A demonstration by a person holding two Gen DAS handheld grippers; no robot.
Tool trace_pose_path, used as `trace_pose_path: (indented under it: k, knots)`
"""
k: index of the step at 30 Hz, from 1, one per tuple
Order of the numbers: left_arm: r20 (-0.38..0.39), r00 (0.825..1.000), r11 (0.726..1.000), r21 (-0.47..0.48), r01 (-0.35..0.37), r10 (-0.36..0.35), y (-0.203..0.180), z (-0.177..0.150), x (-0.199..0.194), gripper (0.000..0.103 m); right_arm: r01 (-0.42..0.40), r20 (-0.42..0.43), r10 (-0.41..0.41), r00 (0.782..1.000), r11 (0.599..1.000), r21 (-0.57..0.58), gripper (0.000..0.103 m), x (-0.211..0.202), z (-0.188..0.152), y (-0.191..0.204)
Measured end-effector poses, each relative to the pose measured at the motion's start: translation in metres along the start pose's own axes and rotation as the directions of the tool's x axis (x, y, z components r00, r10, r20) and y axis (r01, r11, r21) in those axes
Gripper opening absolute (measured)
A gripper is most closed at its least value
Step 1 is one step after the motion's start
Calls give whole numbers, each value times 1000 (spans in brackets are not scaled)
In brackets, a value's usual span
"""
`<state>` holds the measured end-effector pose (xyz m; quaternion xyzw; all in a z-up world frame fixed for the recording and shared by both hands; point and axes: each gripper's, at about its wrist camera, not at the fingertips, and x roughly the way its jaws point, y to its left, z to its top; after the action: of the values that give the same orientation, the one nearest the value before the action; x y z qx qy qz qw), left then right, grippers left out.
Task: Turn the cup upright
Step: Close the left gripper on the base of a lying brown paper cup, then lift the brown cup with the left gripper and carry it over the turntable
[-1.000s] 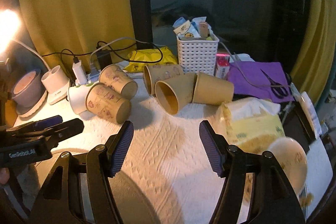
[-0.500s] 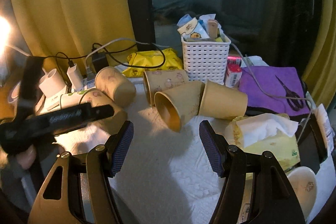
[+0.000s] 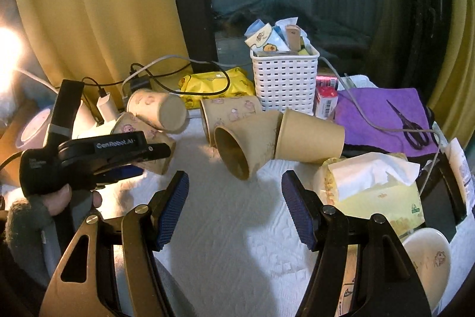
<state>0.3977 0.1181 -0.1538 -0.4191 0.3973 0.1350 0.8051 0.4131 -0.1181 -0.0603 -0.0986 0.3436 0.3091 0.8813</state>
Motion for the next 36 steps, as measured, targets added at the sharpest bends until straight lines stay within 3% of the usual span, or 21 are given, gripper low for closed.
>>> trace_pose_path:
  k: [4, 8, 12, 17, 24, 29, 36]
  knots:
    - [56, 997, 994, -96, 58, -52, 6, -4, -9, 64, 3, 4, -3, 1000, 1000, -5, 68, -6, -1, 1]
    - [141, 990, 994, -106, 7, 8, 8, -3, -14, 67, 0, 6, 0, 1000, 1000, -15, 68, -12, -2, 4]
    - [193, 979, 997, -47, -61, 69, -4, -2, -12, 68, -12, 11, 13, 1000, 999, -29, 68, -15, -1, 6]
    - [233, 970, 995, 49, -81, 68, -15, 3, -10, 65, -25, 9, 25, 1000, 999, -39, 68, -14, -2, 5]
    - [178, 984, 980, 191, -61, 27, -26, -12, -19, 61, -10, 15, 11, 1000, 1000, -15, 68, -19, -6, -7]
    - [160, 987, 932, 362, -37, -23, -44, -36, -51, 61, -12, 24, 12, 1000, 1000, -13, 68, -31, -12, -1]
    - [105, 993, 805, 593, -13, -62, -36, -81, -114, 61, -4, 50, 5, 999, 1000, -18, 68, -69, -33, 24]
